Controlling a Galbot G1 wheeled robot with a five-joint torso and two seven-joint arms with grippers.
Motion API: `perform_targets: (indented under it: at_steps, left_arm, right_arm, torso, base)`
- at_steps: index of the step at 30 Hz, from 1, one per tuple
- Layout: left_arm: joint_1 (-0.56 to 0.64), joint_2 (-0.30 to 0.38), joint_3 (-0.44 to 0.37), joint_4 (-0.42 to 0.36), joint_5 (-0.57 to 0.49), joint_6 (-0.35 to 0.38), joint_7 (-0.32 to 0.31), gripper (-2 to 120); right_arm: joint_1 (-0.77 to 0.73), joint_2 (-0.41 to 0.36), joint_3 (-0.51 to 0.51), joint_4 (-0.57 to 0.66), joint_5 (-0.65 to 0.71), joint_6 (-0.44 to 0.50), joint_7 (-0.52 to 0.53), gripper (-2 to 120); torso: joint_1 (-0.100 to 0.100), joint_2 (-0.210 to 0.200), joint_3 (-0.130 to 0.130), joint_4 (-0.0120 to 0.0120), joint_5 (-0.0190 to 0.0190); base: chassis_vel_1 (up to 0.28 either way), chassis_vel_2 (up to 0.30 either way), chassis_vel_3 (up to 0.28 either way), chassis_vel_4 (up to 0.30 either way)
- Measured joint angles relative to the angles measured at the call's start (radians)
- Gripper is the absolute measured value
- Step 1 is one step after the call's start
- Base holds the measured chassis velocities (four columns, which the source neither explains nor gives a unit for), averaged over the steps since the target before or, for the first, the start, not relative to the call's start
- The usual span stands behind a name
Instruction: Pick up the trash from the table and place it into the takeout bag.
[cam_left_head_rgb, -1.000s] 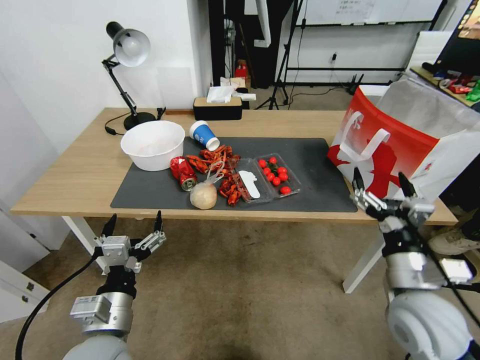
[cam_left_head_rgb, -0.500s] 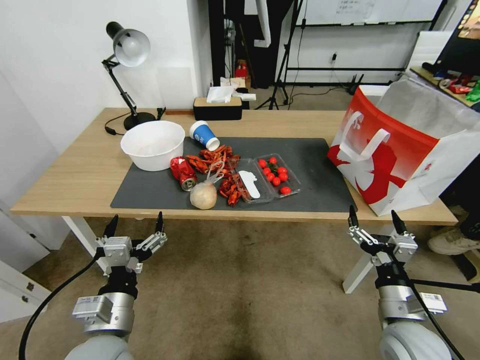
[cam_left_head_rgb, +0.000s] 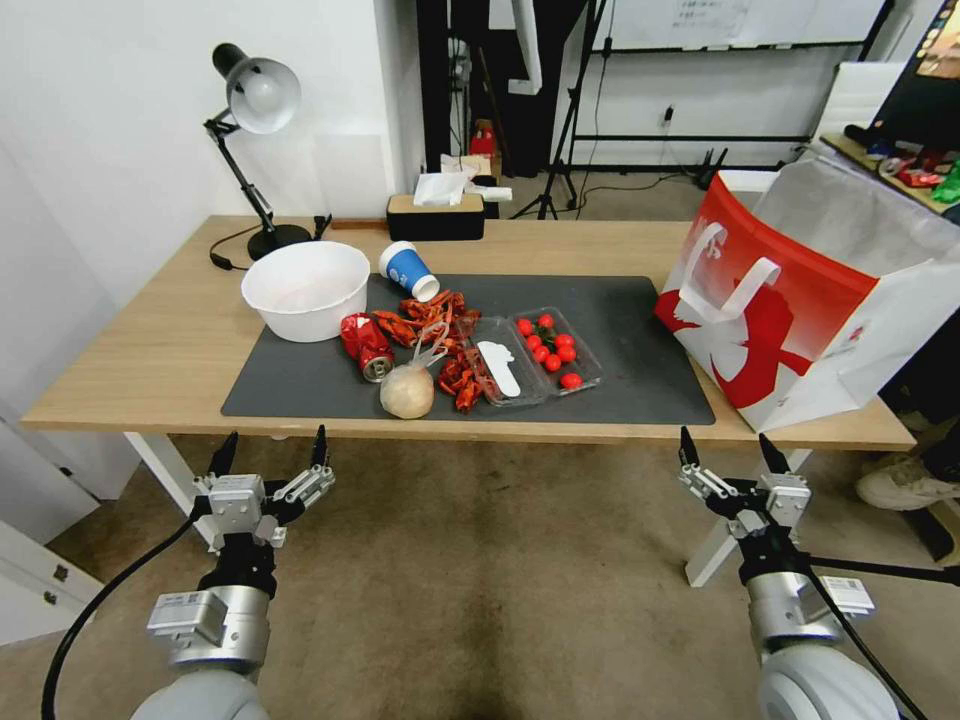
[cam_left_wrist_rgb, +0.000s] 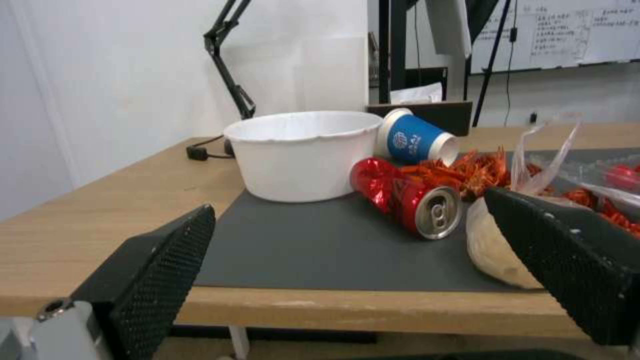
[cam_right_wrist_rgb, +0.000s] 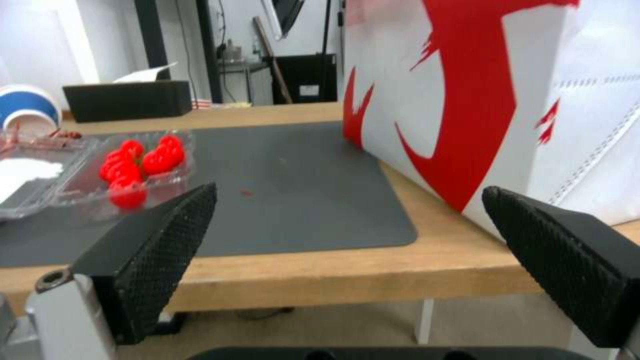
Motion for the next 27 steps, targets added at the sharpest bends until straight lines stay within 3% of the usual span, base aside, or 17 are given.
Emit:
perform_targets:
  at_steps: [16,23,27]
  left_arm:
    - [-0.040,0.024,0.013,0.016,-0.033,-0.019,-0.005,100]
    - [-0.120,0.130,0.020,0.041,-0.169,-0.022,-0.007,100]
    - [-0.124,0.153,0.025,0.040,-0.211,-0.021,0.004,100]
  right_arm:
    - [0.001,0.002,-0.005,-0.002,0.001,-0.038,-0.007,100]
    - [-0.002,-0.005,-0.008,0.018,0.000,-0.072,-0.005,100]
    - [0.015,-0.016,-0.021,0.020,0.002,-0.089,-0.005,100]
  torso:
    - [0.000,0.000,0.000,0.0000,0.0000]
    - [0.000,0.000,0.000,-0.0003,-0.0002]
    - [0.000,0.000,0.000,0.0000,0.0002]
  base:
    - [0.000,0.000,0.000,0.000]
    - [0.000,0.000,0.000,0.000]
    - [0.000,0.000,0.000,0.000]
